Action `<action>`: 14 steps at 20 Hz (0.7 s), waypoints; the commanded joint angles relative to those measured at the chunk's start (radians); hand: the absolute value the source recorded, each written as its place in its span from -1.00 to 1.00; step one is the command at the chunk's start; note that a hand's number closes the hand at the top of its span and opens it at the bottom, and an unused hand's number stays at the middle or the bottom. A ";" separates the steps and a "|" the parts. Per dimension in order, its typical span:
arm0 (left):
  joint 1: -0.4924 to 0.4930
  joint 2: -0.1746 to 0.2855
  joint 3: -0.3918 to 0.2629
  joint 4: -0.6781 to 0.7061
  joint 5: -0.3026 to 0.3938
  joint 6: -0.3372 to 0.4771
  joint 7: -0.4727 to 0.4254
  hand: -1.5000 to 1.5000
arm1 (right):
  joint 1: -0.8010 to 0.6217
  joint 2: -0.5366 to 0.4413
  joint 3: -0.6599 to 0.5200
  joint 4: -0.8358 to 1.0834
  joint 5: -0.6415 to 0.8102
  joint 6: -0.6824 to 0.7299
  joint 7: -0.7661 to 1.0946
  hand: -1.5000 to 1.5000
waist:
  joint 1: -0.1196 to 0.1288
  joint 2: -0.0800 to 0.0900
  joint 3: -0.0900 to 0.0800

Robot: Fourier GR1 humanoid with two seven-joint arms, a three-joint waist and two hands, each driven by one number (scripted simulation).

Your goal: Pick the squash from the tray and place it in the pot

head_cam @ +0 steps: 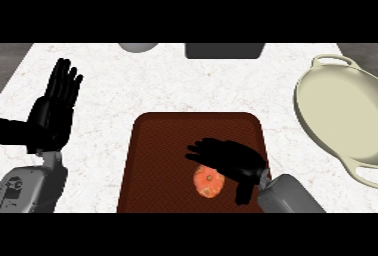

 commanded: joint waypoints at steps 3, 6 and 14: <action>-0.011 -0.005 0.014 -0.072 -0.011 -0.005 0.089 0.00 | 0.007 0.082 0.018 0.115 0.081 -0.084 -0.054 -1.00 | 0.002 0.000 0.000; -0.016 -0.011 0.051 0.056 -0.017 -0.053 -0.033 0.00 | -0.037 0.129 -0.016 0.178 0.087 -0.061 -0.060 -1.00 | 0.000 0.001 0.000; -0.024 0.000 0.059 -0.014 -0.009 -0.061 0.049 0.00 | -0.040 0.142 0.037 0.306 0.156 -0.213 -0.247 1.00 | 0.006 0.001 0.001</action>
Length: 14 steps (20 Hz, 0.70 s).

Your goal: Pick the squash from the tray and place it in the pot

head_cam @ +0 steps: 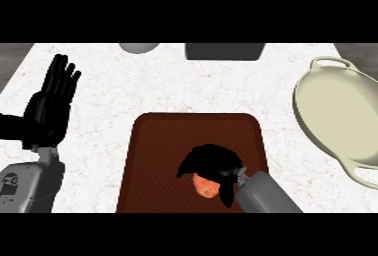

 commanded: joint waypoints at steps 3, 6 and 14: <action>-0.015 0.007 0.045 0.094 0.000 -0.029 -0.070 0.00 | 0.102 0.017 0.066 -0.026 0.049 -0.113 -0.077 1.00 | -0.010 0.012 0.008; 0.028 -0.011 0.017 0.035 -0.020 -0.026 -0.048 0.00 | 0.048 0.044 0.056 0.026 0.080 -0.101 -0.079 1.00 | -0.003 0.011 0.008; -0.001 -0.002 0.025 -0.018 -0.009 -0.025 0.031 0.00 | 0.142 0.010 0.033 -0.135 0.120 -0.222 -0.019 1.00 | -0.006 0.009 0.008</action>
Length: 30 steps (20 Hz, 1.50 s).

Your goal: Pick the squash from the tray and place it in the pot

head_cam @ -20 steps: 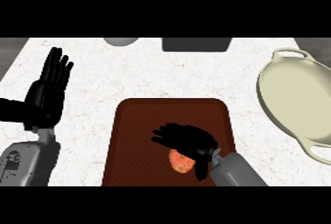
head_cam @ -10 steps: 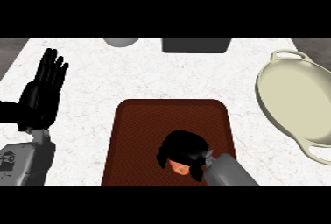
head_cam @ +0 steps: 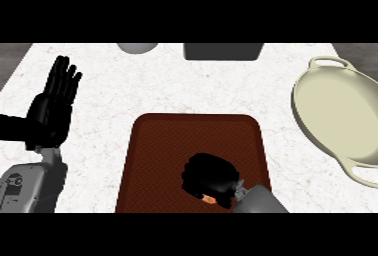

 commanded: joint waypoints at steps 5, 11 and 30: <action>0.060 -0.036 -0.029 -0.055 -0.030 0.030 0.006 0.00 | 0.282 0.033 0.061 -0.286 0.089 -0.059 0.245 1.00 | -0.018 0.002 0.010; 0.035 0.023 0.038 -0.021 0.016 -0.012 0.021 0.00 | 0.555 0.018 0.164 -0.602 0.191 -0.084 0.480 1.00 | -0.037 0.001 0.009; 0.033 -0.025 0.004 -0.005 -0.014 -0.004 -0.018 0.00 | 0.504 -0.071 -0.525 -1.235 -0.129 0.017 0.635 1.00 | -0.004 0.016 0.010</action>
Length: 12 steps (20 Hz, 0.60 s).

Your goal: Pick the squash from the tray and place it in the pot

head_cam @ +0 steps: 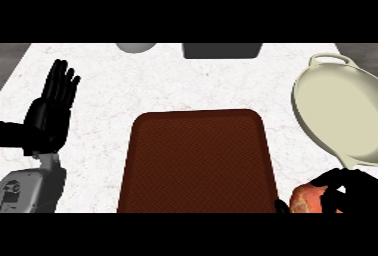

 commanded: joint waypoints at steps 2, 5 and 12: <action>-0.040 0.033 0.043 0.016 0.024 -0.014 0.016 0.00 | -0.066 -0.068 -0.335 -0.044 -0.309 0.103 -0.036 1.00 | 0.001 0.002 0.001; -0.025 0.015 0.027 0.036 0.026 -0.035 -0.025 0.00 | -0.169 -0.118 -0.513 0.140 -0.401 0.120 -0.088 1.00 | 0.003 0.003 0.001; -0.066 0.008 0.012 0.044 0.004 -0.017 0.016 0.00 | -0.379 -0.299 -0.781 0.600 -0.612 0.084 -0.275 1.00 | 0.012 0.004 0.001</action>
